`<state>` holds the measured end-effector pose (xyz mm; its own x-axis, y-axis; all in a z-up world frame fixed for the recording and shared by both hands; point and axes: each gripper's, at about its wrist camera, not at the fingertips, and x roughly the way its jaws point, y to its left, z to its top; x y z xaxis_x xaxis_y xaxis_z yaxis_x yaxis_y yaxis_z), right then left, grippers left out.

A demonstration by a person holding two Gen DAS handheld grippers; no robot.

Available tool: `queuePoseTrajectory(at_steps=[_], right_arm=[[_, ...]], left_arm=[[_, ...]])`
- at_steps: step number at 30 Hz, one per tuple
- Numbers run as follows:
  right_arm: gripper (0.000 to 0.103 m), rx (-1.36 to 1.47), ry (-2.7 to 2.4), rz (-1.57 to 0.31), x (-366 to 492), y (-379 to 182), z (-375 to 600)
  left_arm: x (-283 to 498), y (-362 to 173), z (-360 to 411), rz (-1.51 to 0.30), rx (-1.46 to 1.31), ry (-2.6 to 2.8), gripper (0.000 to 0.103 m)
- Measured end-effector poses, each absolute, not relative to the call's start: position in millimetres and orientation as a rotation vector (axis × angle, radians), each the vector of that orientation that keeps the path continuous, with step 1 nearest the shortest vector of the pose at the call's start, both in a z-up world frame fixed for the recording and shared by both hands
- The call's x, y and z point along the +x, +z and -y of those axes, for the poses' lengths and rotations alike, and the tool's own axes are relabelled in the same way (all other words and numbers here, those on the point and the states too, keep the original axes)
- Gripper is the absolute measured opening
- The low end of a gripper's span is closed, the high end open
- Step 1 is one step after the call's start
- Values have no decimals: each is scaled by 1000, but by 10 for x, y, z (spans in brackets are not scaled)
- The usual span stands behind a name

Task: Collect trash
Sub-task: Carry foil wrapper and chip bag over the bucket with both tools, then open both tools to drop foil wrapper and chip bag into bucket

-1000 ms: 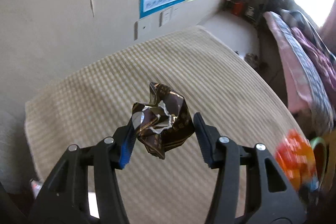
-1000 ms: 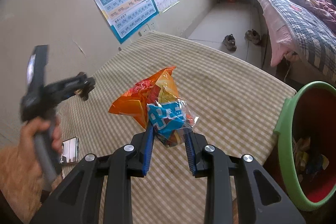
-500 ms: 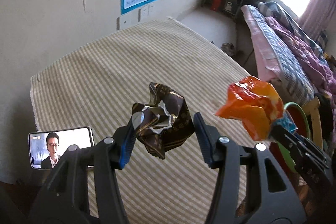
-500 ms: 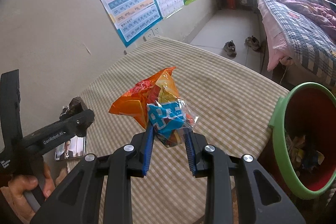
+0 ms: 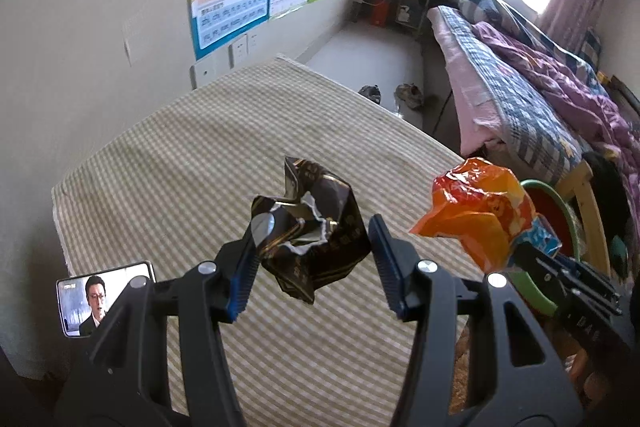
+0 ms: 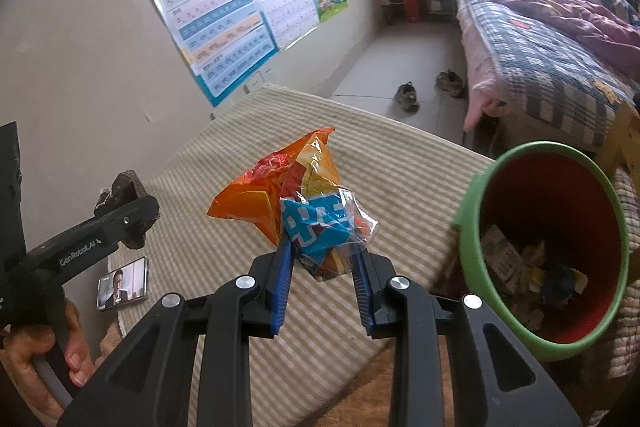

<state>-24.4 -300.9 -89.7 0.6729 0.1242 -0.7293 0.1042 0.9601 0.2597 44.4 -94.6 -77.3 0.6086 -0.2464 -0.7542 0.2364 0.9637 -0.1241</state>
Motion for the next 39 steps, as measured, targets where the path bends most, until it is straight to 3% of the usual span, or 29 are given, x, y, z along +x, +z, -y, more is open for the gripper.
queuePoseTrajectory(at_steps=[39], right_arm=[[28, 451, -423, -776, -971, -957, 4625]], left_arm=[[353, -839, 2882, -965, 73, -663, 51]])
